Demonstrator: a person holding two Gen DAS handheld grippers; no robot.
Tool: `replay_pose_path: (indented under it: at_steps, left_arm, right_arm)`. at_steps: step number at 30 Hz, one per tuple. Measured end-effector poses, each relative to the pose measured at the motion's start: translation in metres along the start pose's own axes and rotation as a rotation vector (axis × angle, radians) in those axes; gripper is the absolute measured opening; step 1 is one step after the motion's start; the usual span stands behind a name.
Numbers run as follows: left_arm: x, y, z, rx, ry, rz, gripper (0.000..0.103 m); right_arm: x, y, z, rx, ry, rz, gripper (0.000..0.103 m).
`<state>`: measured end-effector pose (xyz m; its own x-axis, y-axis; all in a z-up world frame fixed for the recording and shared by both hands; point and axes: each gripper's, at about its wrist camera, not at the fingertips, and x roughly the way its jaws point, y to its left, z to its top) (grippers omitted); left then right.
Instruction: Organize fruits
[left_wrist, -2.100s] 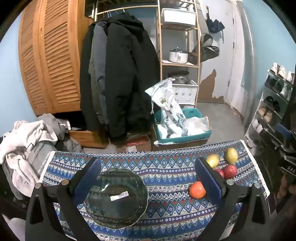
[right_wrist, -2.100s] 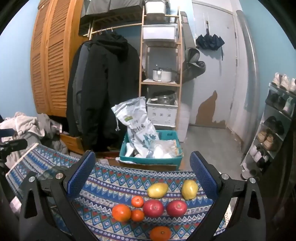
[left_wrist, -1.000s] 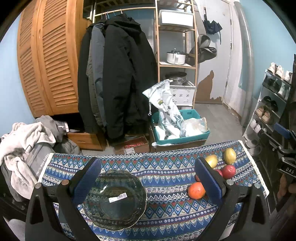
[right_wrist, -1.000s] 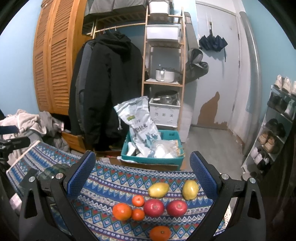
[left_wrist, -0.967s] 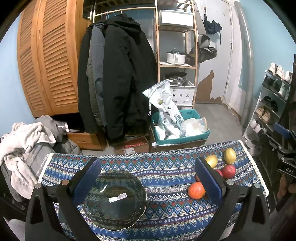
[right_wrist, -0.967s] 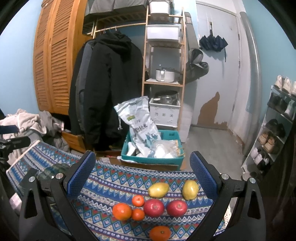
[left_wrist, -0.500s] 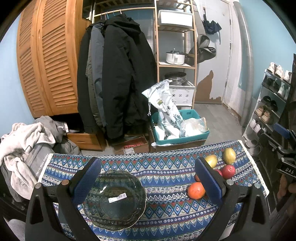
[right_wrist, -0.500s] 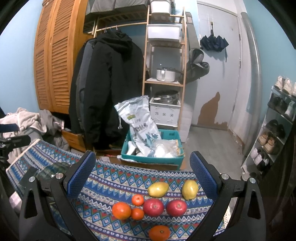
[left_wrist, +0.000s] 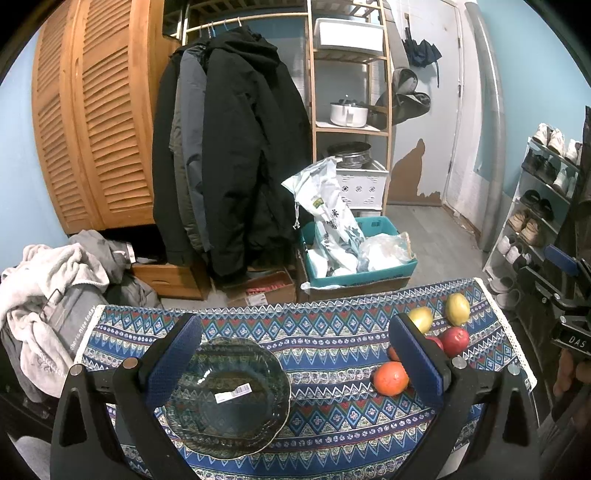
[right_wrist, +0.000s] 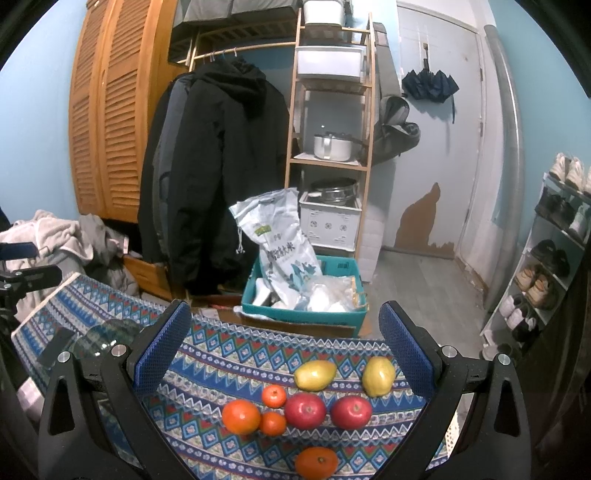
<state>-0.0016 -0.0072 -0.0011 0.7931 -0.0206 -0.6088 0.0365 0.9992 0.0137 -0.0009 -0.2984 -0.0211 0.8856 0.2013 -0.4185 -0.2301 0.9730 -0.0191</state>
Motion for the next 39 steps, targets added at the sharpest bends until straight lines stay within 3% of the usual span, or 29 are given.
replay_pose_path:
  at_steps: [39]
  left_arm:
    - [0.002,-0.004,-0.002,0.005,0.007,0.0,0.102]
  right_arm:
    - [0.002,-0.001,-0.011,-0.012,0.018,0.001,0.1]
